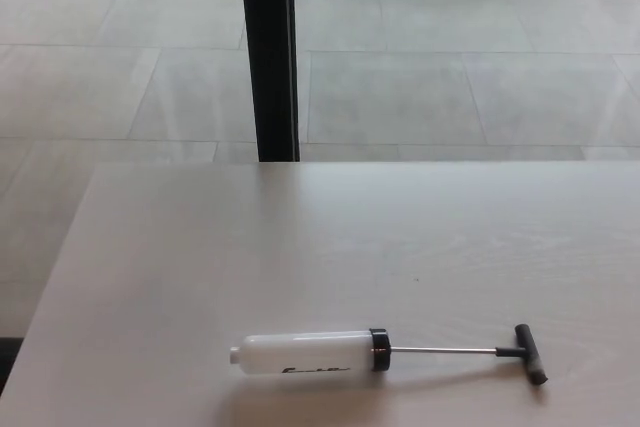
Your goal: The robot uses its left hand to lift the air pump kept on the middle of the desk and use the right hand to compress the handle
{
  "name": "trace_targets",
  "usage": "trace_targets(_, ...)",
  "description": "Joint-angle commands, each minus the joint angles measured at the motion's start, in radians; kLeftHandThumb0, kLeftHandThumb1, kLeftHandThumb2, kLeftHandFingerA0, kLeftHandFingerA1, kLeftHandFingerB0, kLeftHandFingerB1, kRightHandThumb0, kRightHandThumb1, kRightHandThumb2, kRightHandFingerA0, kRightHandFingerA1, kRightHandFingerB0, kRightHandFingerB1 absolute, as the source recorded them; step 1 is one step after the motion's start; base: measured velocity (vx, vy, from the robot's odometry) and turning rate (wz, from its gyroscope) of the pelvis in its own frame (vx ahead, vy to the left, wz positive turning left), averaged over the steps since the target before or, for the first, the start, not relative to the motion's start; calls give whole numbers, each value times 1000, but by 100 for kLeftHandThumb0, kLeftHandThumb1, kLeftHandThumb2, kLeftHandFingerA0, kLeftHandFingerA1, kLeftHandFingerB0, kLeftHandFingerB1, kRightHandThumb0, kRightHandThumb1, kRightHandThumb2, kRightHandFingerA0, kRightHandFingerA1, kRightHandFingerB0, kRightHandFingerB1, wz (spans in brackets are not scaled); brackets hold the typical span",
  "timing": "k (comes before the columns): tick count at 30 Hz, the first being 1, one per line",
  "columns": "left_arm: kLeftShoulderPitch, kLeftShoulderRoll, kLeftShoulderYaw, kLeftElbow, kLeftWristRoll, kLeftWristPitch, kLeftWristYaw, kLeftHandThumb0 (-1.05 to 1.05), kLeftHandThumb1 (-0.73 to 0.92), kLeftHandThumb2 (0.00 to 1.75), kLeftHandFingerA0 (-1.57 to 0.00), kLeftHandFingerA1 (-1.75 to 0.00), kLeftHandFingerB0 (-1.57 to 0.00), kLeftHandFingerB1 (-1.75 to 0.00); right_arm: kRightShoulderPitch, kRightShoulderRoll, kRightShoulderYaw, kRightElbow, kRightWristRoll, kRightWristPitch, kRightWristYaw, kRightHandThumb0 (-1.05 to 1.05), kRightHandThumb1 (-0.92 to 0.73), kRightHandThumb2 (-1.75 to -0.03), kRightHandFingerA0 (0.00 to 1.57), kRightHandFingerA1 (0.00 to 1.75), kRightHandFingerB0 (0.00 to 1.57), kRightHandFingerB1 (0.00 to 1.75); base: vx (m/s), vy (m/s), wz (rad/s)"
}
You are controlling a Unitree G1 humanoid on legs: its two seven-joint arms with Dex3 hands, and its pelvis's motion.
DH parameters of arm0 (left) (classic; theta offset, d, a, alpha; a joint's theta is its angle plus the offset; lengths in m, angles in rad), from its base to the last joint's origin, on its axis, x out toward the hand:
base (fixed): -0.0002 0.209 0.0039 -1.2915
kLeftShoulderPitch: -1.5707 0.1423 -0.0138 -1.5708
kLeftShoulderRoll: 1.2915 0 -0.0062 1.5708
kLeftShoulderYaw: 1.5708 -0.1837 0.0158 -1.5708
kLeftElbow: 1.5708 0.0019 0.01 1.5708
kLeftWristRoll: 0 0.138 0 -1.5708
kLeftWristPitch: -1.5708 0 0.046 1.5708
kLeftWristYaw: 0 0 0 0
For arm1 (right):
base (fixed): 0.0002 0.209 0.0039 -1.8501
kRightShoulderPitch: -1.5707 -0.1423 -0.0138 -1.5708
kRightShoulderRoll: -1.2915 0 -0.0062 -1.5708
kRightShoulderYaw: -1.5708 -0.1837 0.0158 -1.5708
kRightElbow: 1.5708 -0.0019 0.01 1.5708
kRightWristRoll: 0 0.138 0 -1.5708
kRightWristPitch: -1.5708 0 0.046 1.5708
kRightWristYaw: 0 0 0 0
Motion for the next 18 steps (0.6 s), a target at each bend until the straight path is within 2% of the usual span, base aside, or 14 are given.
trace_targets(1,-6,40,104,47,-116,-15,-100,-50,67,60,-56,-63,-51,-45,-8,-50,-116,6,159,2,82,-83,-70,-62,57,83,25,65,0,0,0)
trace_targets(4,-2,48,125,58,-117,-11,-115,-52,71,61,-49,-58,-41,-43,-4,-60,-176,13,201,34,92,-83,-75,-63,58,90,25,64,0,0,0)
trace_targets(5,3,56,135,62,-120,-4,-102,-57,59,90,-43,-60,-35,-52,-3,-79,-207,32,220,44,91,-85,-77,-63,50,89,25,64,0,0,0)
trace_targets(6,5,61,151,64,-130,7,-96,-57,68,61,-40,-53,-36,-40,-6,-89,-238,38,242,63,83,-85,-72,-63,49,91,24,66,0,0,0)
trace_targets(7,0,77,203,54,-177,55,-93,-62,53,88,-27,-58,-26,-52,-29,-108,-311,45,301,97,45,-85,-77,-63,43,97,21,73,0,0,0)
trace_targets(8,-6,83,225,50,-193,66,-85,-55,70,59,-35,-53,-31,-42,-42,-125,-335,57,312,102,26,-90,-59,-98,45,87,20,69,0,0,0)
trace_targets(10,-15,83,242,49,-195,53,-75,-55,70,60,-36,-50,-30,-40,-58,-147,-353,76,304,105,9,-91,-61,-100,47,89,19,69,0,0,0)
trace_targets(11,-17,84,251,46,-195,43,-73,-55,70,60,-36,-50,-30,-40,-68,-159,-365,84,303,107,0,-91,-61,-100,47,89,19,69,0,0,0)
trace_targets(12,-63,92,315,47,-254,98,-50,-52,67,60,-39,-56,-35,-43,-90,-171,-397,62,326,123,-18,-93,-81,-63,29,102,13,80,0,0,0)
trace_targets(14,-96,93,344,34,-261,92,-11,-53,69,60,-48,-69,-41,-46,-121,-193,-425,44,336,146,-48,-94,-81,-65,20,110,5,88,0,0,0)
trace_targets(15,-124,103,376,27,-281,77,10,-53,68,60,-48,-60,-41,-44,-150,-221,-449,33,351,159,-64,-100,-68,-114,21,81,0,67,0,0,0)
trace_targets(16,-144,100,430,22,-324,68,-1,-54,55,86,-39,-63,-34,-54,-168,-241,-459,17,350,171,-87,-95,-66,-113,34,88,0,67,0,0,0)
trace_targets(17,-145,100,434,22,-321,69,-1,-54,55,86,-39,-63,-34,-54,-169,-241,-462,17,348,173,-87,-95,-66,-113,34,88,0,67,0,0,0)
trace_targets(18,-170,93,459,16,-333,58,30,-53,66,60,-43,-56,-42,-45,-186,-264,-463,14,342,171,-92,-95,-89,-65,16,111,0,78,0,0,0)
